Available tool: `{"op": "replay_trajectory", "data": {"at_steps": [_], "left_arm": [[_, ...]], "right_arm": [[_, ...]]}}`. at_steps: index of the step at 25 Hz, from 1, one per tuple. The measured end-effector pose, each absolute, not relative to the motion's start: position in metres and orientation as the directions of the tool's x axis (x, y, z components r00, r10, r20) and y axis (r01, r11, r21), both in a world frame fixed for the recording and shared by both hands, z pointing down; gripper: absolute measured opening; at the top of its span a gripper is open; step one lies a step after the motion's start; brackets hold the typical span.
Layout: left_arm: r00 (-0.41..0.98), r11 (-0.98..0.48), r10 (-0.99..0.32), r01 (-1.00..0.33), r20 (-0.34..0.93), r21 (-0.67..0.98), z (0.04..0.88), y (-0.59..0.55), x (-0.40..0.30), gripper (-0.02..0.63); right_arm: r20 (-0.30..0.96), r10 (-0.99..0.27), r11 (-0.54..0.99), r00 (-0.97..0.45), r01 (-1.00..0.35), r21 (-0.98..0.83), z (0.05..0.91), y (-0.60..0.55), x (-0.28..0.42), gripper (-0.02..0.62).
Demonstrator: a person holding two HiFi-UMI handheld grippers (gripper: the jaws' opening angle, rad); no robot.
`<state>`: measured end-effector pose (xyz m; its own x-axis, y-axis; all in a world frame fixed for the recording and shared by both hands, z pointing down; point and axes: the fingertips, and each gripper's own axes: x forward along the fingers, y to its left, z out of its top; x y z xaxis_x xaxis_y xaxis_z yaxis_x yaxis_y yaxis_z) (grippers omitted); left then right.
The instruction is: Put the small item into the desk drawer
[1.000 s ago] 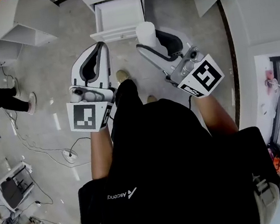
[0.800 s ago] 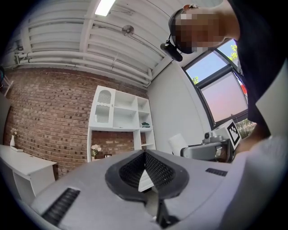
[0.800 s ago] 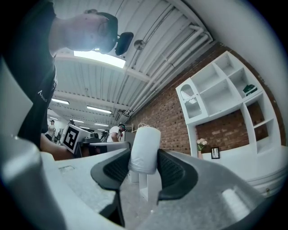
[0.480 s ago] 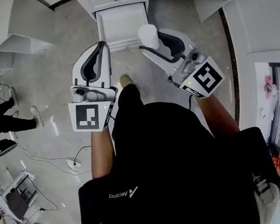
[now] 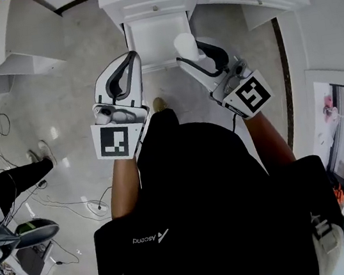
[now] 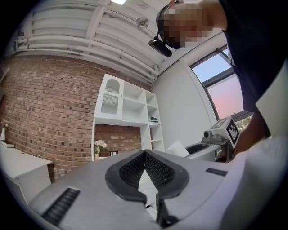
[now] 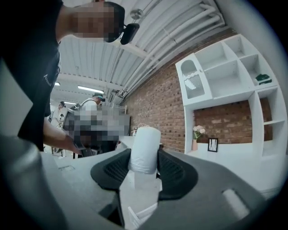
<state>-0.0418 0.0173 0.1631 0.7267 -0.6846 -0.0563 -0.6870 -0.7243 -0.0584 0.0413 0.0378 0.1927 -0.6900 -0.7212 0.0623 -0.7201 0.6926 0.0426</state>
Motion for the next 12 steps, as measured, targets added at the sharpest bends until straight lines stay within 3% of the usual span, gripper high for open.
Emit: {"op": "replay_trajectory", "data": {"at_steps": [12], "left_arm": [[0.73,-0.731,-0.682,-0.683,-0.026,0.007,0.223,-0.072,-0.064,-0.002]], "right_arm": [[0.273,-0.714,0.678,-0.645,-0.734,0.041,0.267,-0.059,0.008,0.181]]}}
